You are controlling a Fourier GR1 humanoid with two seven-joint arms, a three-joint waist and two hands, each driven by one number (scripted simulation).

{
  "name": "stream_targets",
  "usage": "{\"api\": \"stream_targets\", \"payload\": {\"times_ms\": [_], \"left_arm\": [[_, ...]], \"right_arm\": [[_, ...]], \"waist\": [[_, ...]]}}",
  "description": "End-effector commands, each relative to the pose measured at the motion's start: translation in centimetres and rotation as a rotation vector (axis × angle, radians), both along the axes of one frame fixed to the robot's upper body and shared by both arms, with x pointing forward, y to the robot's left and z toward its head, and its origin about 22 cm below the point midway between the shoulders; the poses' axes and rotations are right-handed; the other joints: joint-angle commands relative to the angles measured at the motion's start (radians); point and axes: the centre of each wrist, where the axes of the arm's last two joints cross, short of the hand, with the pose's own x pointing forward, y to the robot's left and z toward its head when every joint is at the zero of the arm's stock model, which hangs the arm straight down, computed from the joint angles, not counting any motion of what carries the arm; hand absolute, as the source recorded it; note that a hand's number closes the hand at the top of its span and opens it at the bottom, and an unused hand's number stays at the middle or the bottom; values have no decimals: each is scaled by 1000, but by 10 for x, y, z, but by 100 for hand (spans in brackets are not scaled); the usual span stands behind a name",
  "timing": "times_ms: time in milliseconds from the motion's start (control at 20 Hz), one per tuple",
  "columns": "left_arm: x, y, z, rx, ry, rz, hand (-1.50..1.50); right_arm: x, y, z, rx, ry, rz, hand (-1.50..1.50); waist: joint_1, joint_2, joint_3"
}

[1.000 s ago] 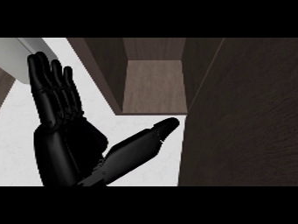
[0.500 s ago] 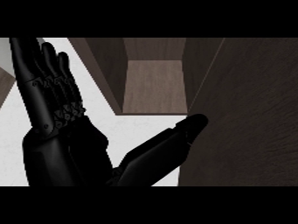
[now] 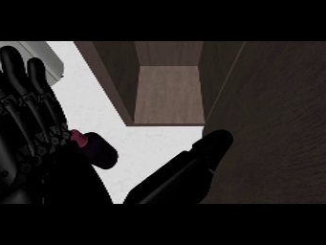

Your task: Pick up the wine, place it into the cabinet and close the cabinet

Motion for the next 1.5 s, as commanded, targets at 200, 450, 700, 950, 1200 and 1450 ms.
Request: {"api": "stream_targets", "payload": {"times_ms": [200, 450, 700, 950, 1200, 1450], "left_arm": [[-2, -2, 15, -27, 120, 7, -150], [-5, 3, 21, -43, 135, -24, -150], [-7, 12, 19, -39, 173, 3, -150], [7, 9, 13, -39, 216, 22, -150], [2, 24, -5, -68, 260, 28, -150], [16, 21, -16, -68, 303, 35, -150]], "right_arm": [[-11, 8, 15, 12, -42, -25, -150], [-9, 8, 23, 7, -29, -58, -150], [-10, 5, 23, 2, -9, -86, -150], [-7, 1, 23, 14, -5, -100, -150], [-14, -3, 24, -13, -9, -149, -150], [-9, -8, 17, -23, -31, -161, -150]], "waist": [[-4, 2, -1], [-2, 4, -1], [0, 2, -1], [-4, 8, -1], [-1, 9, -2], [-6, 12, -2]]}}
